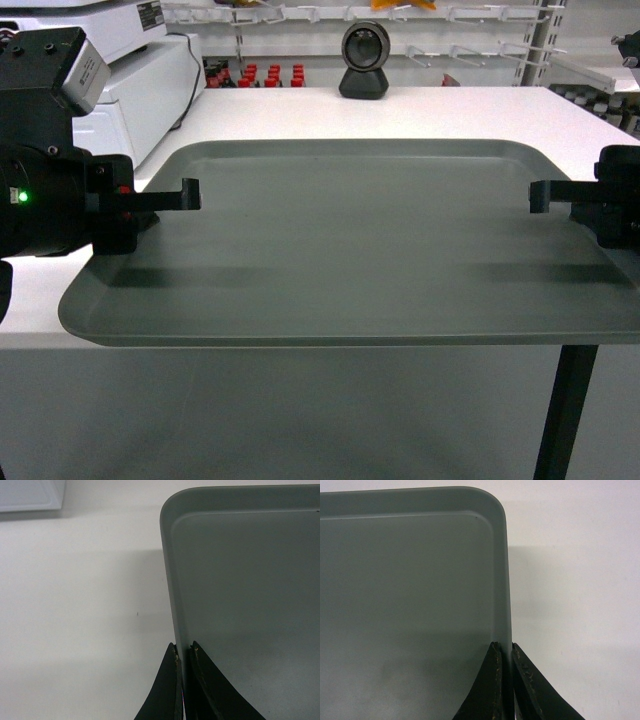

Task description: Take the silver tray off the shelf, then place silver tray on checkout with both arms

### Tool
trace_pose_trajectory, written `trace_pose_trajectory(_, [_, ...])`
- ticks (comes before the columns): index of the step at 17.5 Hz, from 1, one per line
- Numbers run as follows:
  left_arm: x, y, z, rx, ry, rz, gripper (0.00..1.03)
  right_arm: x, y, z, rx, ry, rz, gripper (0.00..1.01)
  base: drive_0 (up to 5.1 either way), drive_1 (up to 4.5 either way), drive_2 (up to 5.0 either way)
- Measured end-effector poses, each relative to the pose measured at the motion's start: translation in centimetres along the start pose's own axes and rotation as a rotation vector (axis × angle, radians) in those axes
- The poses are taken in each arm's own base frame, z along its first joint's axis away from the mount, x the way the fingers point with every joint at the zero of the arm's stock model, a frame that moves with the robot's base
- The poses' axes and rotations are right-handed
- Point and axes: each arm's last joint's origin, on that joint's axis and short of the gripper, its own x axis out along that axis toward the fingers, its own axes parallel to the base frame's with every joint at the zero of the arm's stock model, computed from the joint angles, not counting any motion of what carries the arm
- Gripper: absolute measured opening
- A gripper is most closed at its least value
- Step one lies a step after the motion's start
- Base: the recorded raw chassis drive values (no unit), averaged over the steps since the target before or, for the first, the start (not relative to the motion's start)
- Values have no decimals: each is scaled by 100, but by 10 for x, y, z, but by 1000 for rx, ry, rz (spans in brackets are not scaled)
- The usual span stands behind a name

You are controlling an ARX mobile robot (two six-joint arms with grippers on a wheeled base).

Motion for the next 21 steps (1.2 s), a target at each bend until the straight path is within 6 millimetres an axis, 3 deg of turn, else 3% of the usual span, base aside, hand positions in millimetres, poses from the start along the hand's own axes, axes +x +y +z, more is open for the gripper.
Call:
trace_pose_trajectory(10, [0,0,0,1,0,-1,4,0,0,0,0,-1,-1,3,-5,423,-433])
trace_pose_trajectory(21, [0,0,0,0,-1,0,4,0,0,1,0,-4,0,3,0,0,0])
